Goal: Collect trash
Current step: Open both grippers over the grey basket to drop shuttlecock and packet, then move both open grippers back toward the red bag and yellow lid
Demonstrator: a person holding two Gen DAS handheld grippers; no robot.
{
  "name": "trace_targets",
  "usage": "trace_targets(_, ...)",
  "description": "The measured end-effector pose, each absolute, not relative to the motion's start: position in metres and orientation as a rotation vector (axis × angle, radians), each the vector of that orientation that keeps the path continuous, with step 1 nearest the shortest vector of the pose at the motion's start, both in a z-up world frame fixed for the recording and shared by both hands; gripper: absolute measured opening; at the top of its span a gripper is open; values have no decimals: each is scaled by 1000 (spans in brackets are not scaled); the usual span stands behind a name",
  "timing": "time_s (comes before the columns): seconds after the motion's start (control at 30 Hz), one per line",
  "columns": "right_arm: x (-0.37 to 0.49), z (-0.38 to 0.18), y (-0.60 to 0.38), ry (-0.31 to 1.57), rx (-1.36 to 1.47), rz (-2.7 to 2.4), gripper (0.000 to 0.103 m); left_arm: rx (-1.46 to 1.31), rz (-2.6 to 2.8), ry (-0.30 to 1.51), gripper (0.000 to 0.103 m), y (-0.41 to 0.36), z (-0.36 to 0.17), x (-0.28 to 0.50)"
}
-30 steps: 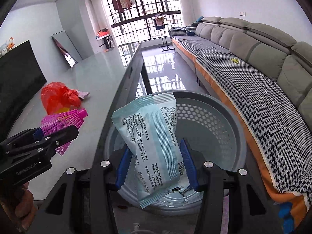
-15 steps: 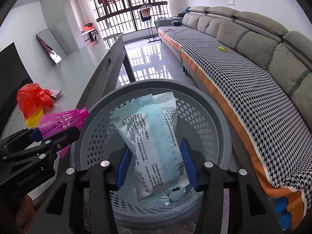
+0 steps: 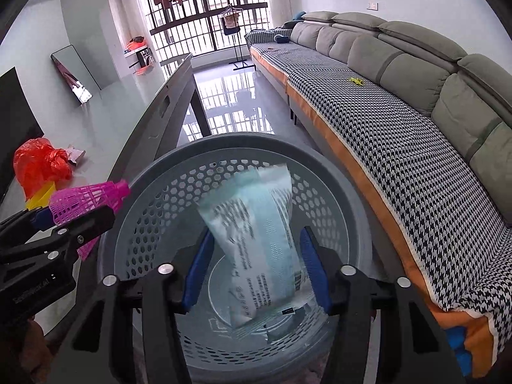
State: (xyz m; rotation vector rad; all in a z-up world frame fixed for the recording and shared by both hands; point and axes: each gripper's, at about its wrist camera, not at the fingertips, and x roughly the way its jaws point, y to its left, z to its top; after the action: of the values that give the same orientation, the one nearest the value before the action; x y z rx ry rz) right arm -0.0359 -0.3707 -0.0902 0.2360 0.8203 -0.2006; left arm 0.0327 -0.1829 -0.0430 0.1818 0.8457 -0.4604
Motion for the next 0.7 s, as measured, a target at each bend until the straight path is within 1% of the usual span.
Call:
trace_targets(0.07, -39, -89, -373, 809, 235, -209, 63, 182, -454, 841, 67, -183, -42, 32)
trace_targets(0.2, -42, -87, -376, 803, 237, -220, 64, 186, -448, 834, 69, -183, -40, 29)
trace_targets(0.3, -44, -87, -375, 804, 239, -225, 68, 190, -434, 823, 71, -182, -37, 28)
trace_targets(0.37, -45, -87, -373, 802, 234, -232, 68, 189, -426, 819, 74, -179, -36, 28)
trace_targets(0.67, -48, -79, -366, 820, 227, -266, 74, 181, -373, 807, 75, -166, -31, 27)
trace_targets(0.7, -48, -79, -364, 826, 226, -268, 76, 182, -370, 805, 75, -164, -30, 26)
